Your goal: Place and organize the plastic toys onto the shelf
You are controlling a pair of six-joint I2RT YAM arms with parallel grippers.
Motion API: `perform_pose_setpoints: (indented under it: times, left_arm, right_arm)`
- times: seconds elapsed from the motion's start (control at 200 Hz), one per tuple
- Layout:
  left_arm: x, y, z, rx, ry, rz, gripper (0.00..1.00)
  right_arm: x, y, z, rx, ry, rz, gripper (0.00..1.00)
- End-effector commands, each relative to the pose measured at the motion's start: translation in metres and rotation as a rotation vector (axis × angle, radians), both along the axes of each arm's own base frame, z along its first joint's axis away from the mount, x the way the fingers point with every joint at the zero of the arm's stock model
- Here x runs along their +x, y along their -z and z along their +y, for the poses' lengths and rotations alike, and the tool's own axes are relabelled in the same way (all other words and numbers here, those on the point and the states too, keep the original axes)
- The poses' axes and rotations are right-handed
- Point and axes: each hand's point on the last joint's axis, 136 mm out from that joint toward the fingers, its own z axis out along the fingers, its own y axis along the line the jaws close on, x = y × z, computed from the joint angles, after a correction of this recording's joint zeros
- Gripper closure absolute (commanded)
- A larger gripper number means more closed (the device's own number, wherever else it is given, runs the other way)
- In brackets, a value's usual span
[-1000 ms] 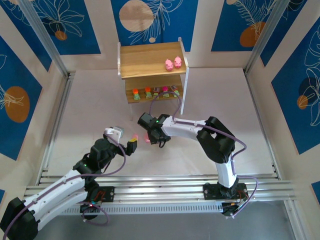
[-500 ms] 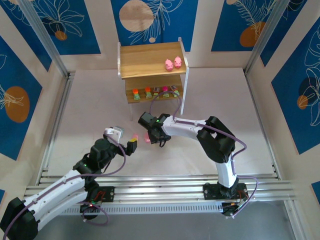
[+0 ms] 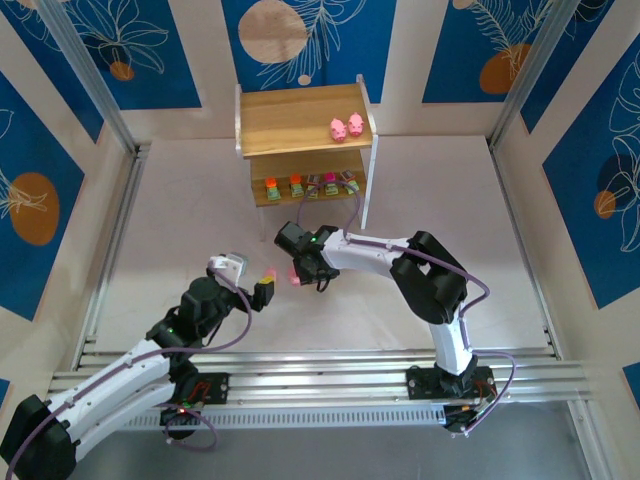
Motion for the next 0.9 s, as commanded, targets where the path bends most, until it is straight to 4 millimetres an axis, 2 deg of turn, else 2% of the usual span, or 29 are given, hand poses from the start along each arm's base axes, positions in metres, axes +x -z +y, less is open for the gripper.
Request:
perform_pose_setpoints:
  times: [0.0, 0.095, 0.205, 0.35, 0.47, 0.66, 0.895]
  left_arm:
    - [0.003, -0.005, 0.003, -0.009, -0.017, -0.018, 0.00]
    - [0.003, -0.005, 0.003, -0.010, -0.018, -0.019, 0.00]
    - [0.003, -0.005, 0.003, -0.008, -0.018, -0.019, 0.00]
    - [0.003, -0.005, 0.003, -0.009, -0.017, -0.021, 0.00]
    - [0.003, -0.005, 0.003, -0.009, -0.018, -0.019, 0.00]
    - [0.003, -0.005, 0.003, -0.009, -0.017, -0.021, 0.00]
    - [0.003, -0.005, 0.003, -0.009, -0.017, -0.022, 0.00]
  right_arm:
    - [0.003, 0.002, -0.001, -0.011, 0.002, 0.007, 0.56]
    - [0.002, 0.004, -0.002, -0.016, 0.005, 0.012, 0.61]
    - [0.000, 0.006, -0.005, -0.021, 0.010, 0.019, 0.62]
    - [-0.002, 0.004, -0.006, -0.024, 0.010, 0.017, 0.63]
    - [-0.001, -0.002, -0.008, -0.030, 0.004, 0.006, 0.69]
    - [0.001, -0.022, -0.009, -0.024, -0.016, -0.021, 0.69]
    - [0.000, -0.058, -0.012, -0.008, -0.041, -0.063, 0.69]
